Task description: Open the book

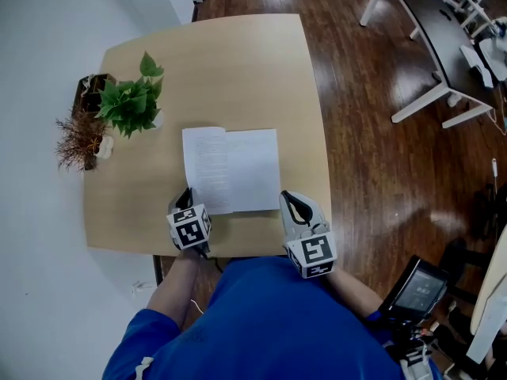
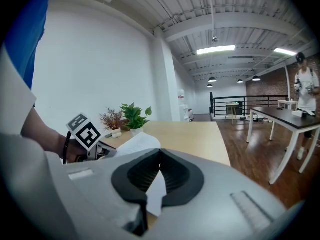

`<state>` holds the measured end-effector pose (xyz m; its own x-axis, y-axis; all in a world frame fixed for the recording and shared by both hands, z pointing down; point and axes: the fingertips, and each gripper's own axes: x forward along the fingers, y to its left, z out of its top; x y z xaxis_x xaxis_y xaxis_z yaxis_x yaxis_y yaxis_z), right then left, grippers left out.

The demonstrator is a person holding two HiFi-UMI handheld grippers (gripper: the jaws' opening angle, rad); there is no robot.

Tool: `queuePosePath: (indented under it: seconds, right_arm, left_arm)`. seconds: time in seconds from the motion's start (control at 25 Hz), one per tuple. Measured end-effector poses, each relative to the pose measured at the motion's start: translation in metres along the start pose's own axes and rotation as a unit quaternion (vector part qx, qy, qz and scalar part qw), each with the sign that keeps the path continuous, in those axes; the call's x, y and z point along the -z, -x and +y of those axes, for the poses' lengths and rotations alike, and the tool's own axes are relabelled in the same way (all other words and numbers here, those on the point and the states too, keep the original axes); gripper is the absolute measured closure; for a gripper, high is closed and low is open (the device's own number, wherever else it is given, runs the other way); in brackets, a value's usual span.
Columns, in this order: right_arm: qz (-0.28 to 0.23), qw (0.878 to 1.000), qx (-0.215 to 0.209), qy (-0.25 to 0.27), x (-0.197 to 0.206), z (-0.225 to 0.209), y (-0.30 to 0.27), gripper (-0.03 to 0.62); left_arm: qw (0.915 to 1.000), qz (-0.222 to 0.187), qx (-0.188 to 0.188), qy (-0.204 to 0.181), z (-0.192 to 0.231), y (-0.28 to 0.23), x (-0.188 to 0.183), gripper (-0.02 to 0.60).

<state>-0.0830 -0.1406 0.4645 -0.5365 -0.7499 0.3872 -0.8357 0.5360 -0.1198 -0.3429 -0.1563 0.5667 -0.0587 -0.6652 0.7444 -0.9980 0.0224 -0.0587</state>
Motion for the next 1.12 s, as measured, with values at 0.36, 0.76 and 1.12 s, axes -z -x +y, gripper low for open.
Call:
queuePosePath:
  seconds: [0.36,0.76,1.12]
  right_arm:
    - [0.005,1.000,0.003,0.006,-0.004,0.022,-0.017,0.591]
    - [0.019,1.000,0.007,0.011,-0.002,0.037,-0.027,0.591]
    - [0.022,0.999,0.021,0.016,0.000,0.043,-0.027,0.591]
  left_arm:
    - [0.9999,0.011,-0.003,0.001,0.039,-0.011,0.011,0.558]
    - [0.9995,0.029,0.004,-0.012,0.061,-0.029,0.024,0.560]
    - [0.9973,0.039,0.001,-0.061,0.068,-0.043,0.034,0.554]
